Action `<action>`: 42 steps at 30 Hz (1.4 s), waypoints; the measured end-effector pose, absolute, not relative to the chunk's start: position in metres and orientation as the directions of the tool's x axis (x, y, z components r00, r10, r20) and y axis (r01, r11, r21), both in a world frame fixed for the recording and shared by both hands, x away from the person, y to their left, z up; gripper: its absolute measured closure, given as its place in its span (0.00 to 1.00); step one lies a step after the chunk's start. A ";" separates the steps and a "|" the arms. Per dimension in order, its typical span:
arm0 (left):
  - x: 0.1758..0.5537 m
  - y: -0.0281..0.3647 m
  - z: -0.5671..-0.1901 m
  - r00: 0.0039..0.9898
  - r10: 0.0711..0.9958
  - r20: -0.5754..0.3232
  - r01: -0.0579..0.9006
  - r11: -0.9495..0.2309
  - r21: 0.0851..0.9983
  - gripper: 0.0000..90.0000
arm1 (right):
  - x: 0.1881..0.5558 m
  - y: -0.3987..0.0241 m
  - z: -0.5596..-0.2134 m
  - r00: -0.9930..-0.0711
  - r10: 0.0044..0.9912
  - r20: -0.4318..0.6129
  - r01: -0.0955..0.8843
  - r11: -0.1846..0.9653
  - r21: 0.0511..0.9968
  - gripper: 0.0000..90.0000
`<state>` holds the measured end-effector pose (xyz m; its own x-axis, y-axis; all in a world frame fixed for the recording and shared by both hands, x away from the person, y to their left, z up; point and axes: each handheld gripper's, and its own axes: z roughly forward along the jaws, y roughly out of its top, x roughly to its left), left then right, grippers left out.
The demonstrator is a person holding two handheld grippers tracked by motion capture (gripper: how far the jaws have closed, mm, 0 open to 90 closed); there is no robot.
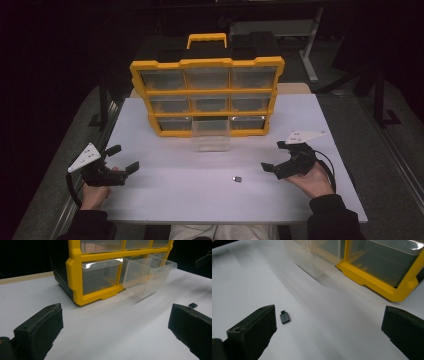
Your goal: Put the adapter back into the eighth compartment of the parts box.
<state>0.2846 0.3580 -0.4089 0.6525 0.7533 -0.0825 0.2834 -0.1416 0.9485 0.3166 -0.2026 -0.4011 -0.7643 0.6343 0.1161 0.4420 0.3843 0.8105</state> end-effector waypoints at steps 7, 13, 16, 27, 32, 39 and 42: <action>0.285 0.356 -0.410 0.656 0.751 -0.076 0.286 -0.153 0.946 0.00 | 0.320 -0.195 -0.397 -0.784 0.614 0.098 0.434 0.428 0.793 0.00; 0.284 0.356 -0.410 0.655 0.752 -0.076 0.288 -0.155 0.945 0.00 | 0.321 -0.190 -0.394 -0.797 0.597 0.090 0.429 0.455 0.781 0.00; 0.284 0.356 -0.410 0.656 0.751 -0.077 0.288 -0.154 0.945 0.00 | 0.322 -0.186 -0.392 -0.804 0.588 0.086 0.424 0.467 0.776 0.00; 0.284 0.356 -0.410 0.656 0.751 -0.076 0.286 -0.154 0.946 0.00 | 0.326 -0.169 -0.386 -0.836 0.544 0.066 0.403 0.527 0.748 0.00; 0.284 0.356 -0.410 0.656 0.751 -0.077 0.287 -0.153 0.946 0.00 | 0.328 -0.163 -0.386 -0.845 0.531 0.065 0.398 0.544 0.739 0.00; 0.284 0.356 -0.410 0.657 0.750 -0.076 0.287 -0.156 0.945 0.00 | 0.328 -0.155 -0.389 -0.857 0.512 0.065 0.396 0.572 0.718 0.00; 0.284 0.356 -0.410 0.656 0.751 -0.075 0.286 -0.156 0.946 0.00 | 0.328 -0.150 -0.388 -0.863 0.502 0.060 0.391 0.588 0.708 0.00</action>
